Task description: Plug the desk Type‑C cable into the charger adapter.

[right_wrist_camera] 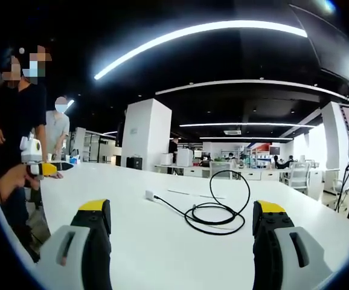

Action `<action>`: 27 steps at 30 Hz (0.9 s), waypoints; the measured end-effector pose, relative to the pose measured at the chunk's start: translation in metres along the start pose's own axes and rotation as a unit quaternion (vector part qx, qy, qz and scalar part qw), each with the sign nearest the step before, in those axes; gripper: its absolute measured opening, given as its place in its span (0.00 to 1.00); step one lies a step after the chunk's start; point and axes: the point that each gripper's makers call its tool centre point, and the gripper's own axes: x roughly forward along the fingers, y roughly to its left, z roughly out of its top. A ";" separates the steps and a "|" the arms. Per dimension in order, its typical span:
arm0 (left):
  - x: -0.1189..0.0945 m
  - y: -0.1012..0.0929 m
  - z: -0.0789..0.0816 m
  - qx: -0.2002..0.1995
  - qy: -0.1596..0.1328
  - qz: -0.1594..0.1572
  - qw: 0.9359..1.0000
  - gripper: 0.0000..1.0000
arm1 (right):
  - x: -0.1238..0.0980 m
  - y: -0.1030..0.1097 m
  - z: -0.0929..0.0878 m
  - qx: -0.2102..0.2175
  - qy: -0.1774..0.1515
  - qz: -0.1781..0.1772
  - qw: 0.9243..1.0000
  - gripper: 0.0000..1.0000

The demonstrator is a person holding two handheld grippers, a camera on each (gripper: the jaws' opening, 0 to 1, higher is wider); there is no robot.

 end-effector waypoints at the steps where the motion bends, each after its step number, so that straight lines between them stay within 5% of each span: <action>1: 0.000 0.000 0.000 -0.001 0.000 0.000 1.000 0.99 | 0.000 0.000 0.000 0.001 -0.001 0.000 1.000 1.00; 27: -0.003 -0.003 0.006 0.002 -0.009 -0.004 1.000 0.99 | -0.011 0.005 0.008 -0.003 -0.008 -0.012 1.000 1.00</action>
